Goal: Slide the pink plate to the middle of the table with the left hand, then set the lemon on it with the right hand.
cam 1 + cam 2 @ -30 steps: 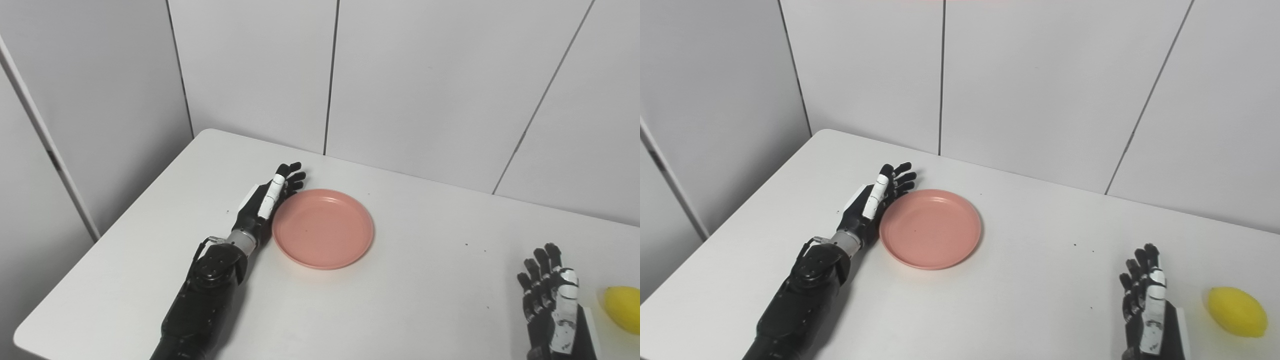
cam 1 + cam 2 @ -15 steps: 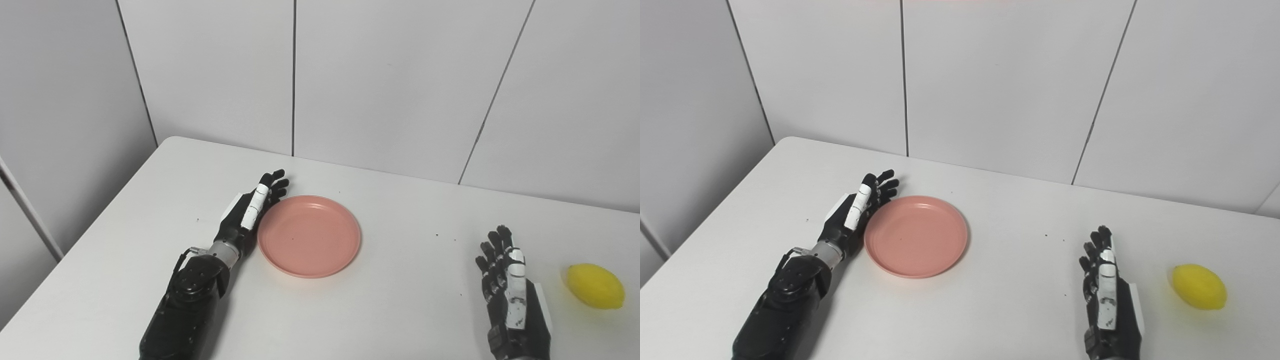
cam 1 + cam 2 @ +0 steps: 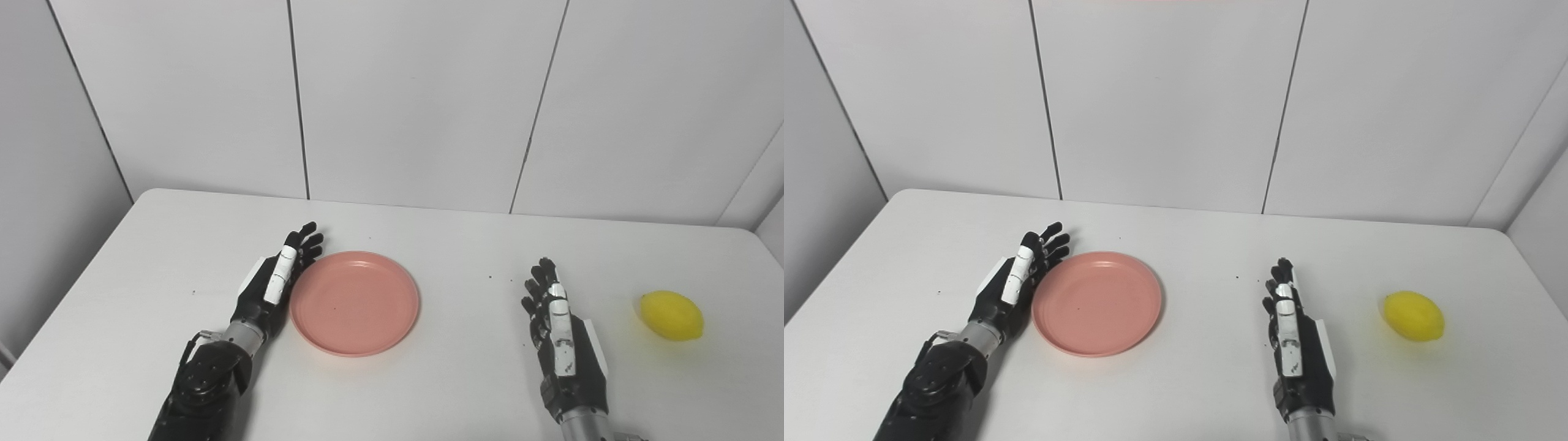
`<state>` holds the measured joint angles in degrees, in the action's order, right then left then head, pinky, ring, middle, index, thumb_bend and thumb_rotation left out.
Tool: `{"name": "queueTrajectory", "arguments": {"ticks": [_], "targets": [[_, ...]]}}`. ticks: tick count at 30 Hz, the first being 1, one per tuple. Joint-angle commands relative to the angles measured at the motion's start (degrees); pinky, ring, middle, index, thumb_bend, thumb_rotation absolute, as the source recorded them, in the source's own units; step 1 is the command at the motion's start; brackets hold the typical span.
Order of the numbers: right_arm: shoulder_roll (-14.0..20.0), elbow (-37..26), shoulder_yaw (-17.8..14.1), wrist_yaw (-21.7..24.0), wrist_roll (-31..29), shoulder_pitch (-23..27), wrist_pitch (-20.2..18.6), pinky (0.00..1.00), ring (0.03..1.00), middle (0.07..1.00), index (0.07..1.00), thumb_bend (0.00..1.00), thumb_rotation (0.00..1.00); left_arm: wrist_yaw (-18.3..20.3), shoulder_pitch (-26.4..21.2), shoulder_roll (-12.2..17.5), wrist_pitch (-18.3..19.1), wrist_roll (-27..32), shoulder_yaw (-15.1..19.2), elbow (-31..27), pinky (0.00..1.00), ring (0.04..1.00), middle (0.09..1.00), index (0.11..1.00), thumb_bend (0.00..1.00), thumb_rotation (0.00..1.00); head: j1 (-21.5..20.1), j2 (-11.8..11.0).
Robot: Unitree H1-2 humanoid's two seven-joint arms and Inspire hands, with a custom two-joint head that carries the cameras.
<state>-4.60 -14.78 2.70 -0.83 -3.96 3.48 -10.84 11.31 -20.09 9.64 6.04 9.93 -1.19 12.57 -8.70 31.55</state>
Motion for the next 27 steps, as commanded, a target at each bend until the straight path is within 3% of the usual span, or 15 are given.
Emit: {"name": "queueTrajectory", "arguments": {"ticks": [1,19,27], "targets": [[-1.01,-0.8,0.46,-0.26,0.44,2.0,0.12,1.0,1.0,1.0,1.0,0.72,1.0,0.27,-0.44,-0.97,0.66,-0.03,-0.2,-1.62,0.98,0.962,0.961,0.951,0.84,1.0,-0.9,0.04],[-1.3,0.03,0.29,-0.19,1.14,1.94,-0.23,1.0,1.0,1.0,0.99,0.76,1.0,-2.99,2.51,-9.73,2.37,1.49,1.22,-5.35,1.0,0.991,0.984,0.976,0.81,1.0,-3.04,0.09],[0.03,-0.45,-0.34,0.52,-0.02,1.53,-0.13,1.0,1.0,1.0,0.997,0.74,1.0,-5.14,3.98,-13.65,-0.59,-1.83,-1.13,-5.58,1.0,1.0,0.997,0.991,0.78,1.0,-2.21,-0.16]]}}
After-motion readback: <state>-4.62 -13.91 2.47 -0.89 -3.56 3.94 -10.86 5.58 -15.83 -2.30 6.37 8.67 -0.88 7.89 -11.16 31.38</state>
